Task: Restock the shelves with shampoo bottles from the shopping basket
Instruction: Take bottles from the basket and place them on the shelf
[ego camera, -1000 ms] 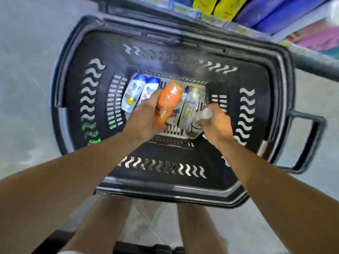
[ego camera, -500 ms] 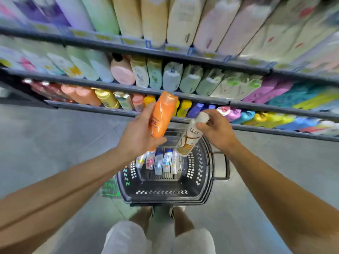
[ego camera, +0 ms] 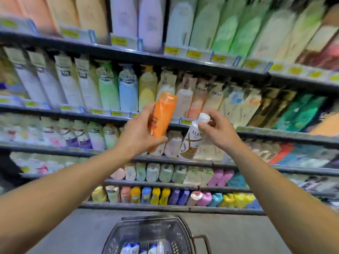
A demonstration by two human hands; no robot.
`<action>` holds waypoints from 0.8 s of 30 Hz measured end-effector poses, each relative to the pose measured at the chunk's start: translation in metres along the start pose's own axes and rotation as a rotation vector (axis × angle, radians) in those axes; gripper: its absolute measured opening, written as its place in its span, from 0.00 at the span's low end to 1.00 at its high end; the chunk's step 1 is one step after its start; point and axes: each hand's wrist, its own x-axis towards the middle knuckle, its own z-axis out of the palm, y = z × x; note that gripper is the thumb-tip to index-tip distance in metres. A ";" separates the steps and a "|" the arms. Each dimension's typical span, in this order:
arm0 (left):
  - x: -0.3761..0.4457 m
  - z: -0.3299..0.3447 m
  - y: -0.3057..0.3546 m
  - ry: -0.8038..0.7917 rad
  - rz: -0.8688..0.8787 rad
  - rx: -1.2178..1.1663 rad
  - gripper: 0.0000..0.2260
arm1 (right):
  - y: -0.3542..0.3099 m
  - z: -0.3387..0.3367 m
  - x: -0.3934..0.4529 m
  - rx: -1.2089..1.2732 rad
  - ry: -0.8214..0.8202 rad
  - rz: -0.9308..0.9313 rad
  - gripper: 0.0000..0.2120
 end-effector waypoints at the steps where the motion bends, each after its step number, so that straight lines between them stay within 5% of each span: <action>1: 0.010 -0.006 0.012 0.036 0.026 0.006 0.48 | -0.012 -0.014 0.006 0.007 0.018 -0.034 0.12; 8: 0.082 -0.024 0.096 0.225 0.145 0.028 0.45 | -0.061 -0.106 0.056 0.048 0.128 -0.202 0.14; 24: 0.240 -0.004 0.269 0.566 0.266 0.112 0.42 | -0.078 -0.276 0.168 0.031 0.094 -0.450 0.11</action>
